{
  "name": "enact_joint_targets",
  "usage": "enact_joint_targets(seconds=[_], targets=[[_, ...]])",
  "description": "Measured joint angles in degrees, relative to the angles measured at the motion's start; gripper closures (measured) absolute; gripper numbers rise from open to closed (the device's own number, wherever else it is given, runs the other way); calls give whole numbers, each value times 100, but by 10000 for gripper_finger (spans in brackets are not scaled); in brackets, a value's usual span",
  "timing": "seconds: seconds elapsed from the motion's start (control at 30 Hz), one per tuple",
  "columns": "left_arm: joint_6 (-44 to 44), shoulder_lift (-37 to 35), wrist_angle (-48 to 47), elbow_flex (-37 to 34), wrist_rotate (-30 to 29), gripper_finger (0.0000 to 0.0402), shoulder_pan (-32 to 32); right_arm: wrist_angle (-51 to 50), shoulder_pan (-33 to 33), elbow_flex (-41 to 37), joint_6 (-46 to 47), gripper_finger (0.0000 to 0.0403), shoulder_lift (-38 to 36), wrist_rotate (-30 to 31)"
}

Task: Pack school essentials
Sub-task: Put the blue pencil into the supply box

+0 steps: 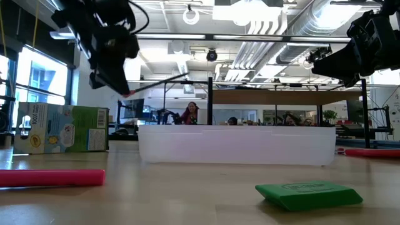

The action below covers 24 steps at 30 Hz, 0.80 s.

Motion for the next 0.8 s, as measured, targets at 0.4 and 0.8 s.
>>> enact_joint_targets(seconds=[0.4,0.8], targets=[[371,768,607,989,-96,383,-1168,1,0,-1,0,295,1,9],[596,2415,402,2005,-111,382,-1916,-1,1,0,-1,295,0,2]])
